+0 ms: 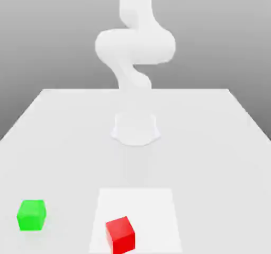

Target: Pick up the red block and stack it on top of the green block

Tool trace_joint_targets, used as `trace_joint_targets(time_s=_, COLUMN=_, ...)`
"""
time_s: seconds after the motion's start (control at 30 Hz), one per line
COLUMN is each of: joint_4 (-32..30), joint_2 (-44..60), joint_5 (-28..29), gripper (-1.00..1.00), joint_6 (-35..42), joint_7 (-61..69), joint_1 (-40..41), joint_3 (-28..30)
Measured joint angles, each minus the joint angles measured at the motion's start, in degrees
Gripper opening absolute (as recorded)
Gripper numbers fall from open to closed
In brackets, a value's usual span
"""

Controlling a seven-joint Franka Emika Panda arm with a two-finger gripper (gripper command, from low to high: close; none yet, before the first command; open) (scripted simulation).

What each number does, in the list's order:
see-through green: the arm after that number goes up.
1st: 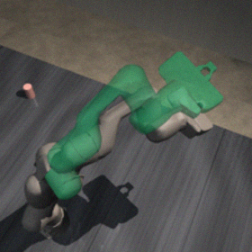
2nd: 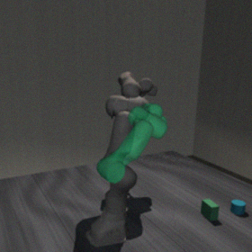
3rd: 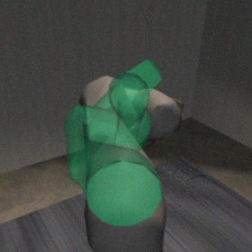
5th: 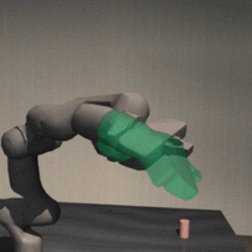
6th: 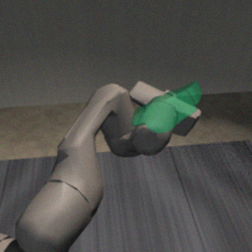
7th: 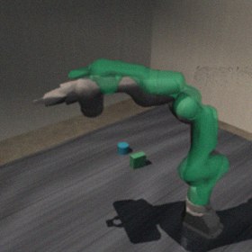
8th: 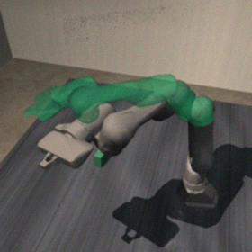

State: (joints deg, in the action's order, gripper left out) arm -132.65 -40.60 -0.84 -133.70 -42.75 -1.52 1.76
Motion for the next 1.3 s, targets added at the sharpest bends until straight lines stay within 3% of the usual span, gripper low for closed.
trace_joint_targets(time_s=0.43, joint_4=-4.5, joint_2=27.5, joint_5=-5.4, gripper=0.00, joint_6=-10.0, joint_7=16.8, joint_1=-5.4, joint_3=6.7)
trace_joint_targets(time_s=0.83, joint_4=-8.6, joint_2=51.8, joint_5=-4.6, gripper=0.00, joint_6=-19.6, joint_7=27.8, joint_1=-5.1, joint_3=8.0)
trace_joint_targets(time_s=0.97, joint_4=-7.7, joint_2=60.0, joint_5=-6.6, gripper=0.00, joint_6=-25.9, joint_7=30.1, joint_1=-3.6, joint_3=6.1)
trace_joint_targets(time_s=1.0, joint_4=-7.4, joint_2=62.0, joint_5=-7.2, gripper=-1.00, joint_6=-27.5, joint_7=30.6, joint_1=-3.0, joint_3=5.4)
trace_joint_targets(time_s=1.3, joint_4=-7.8, joint_2=59.5, joint_5=-6.1, gripper=-1.00, joint_6=-25.4, joint_7=29.8, joint_1=-3.5, joint_3=6.1)
